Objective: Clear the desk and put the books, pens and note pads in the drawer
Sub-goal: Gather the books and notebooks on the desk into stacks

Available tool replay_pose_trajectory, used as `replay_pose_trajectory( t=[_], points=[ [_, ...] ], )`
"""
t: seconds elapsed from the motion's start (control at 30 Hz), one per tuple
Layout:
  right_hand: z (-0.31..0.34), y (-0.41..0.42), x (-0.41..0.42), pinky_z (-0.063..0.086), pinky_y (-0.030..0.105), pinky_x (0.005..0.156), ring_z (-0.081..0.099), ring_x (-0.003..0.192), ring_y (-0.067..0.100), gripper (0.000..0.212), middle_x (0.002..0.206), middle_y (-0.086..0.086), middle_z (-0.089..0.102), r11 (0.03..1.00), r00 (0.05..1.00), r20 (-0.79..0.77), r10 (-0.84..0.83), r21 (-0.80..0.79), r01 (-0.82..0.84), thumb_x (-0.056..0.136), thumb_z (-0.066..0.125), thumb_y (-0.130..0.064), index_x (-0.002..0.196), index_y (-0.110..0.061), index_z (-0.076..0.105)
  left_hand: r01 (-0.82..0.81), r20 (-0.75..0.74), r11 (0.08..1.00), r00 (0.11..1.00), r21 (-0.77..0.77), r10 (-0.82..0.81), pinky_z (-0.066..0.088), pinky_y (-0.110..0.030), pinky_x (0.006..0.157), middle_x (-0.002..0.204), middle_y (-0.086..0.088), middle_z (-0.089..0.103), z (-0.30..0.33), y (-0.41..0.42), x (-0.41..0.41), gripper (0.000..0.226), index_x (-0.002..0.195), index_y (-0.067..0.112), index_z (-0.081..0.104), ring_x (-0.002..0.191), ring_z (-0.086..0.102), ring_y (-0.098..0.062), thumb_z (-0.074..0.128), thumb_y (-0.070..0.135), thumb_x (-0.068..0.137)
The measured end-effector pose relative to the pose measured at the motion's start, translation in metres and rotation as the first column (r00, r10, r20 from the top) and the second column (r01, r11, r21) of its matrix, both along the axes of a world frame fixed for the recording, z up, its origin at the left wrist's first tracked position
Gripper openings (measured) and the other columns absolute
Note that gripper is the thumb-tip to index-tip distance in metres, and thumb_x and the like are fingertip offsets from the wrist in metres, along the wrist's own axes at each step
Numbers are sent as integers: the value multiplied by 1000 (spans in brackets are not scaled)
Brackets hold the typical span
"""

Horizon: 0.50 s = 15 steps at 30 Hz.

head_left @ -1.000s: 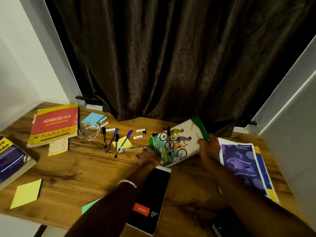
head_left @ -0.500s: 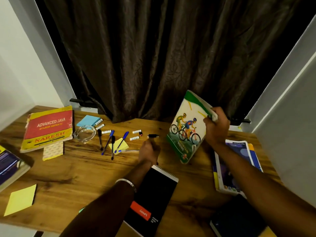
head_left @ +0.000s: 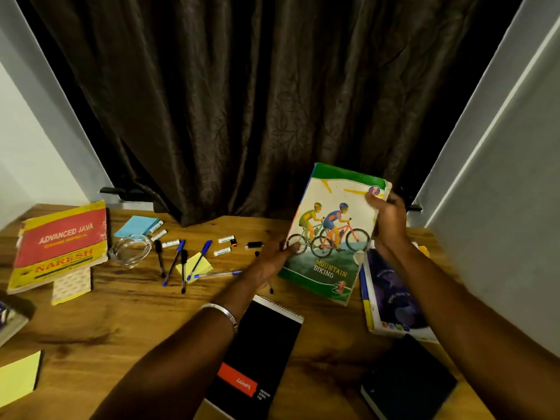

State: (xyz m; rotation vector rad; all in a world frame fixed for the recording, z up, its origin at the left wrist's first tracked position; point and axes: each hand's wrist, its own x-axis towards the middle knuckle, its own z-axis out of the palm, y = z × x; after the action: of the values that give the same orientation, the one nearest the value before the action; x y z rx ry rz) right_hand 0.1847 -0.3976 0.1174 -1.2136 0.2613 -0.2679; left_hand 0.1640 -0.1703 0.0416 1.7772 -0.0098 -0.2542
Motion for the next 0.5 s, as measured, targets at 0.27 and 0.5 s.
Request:
replay_pose_trajectory(
  t=[0.27, 0.5],
  points=[
    [-89, -29, -59, 53, 56, 91, 67, 105, 28, 56, 111, 6, 71, 896, 852, -446, 274, -203, -394, 75, 66, 1, 125, -21, 52, -66, -130, 994, 990, -83, 55, 50, -36, 92, 127, -2, 60, -41, -41, -14, 47, 128, 13, 52, 119, 56, -24, 66, 32, 87],
    [-105, -81, -81, 56, 48, 83, 64, 101, 33, 49, 107, 15, 67, 908, 743, -637, 204, -160, -387, 76, 52, 18, 114, -13, 51, 29, -220, 997, 974, -73, -44, 32, -31, 105, 149, -3, 37, -54, -96, -48, 61, 146, 15, 30, 137, 36, -25, 55, 33, 94]
  ],
)
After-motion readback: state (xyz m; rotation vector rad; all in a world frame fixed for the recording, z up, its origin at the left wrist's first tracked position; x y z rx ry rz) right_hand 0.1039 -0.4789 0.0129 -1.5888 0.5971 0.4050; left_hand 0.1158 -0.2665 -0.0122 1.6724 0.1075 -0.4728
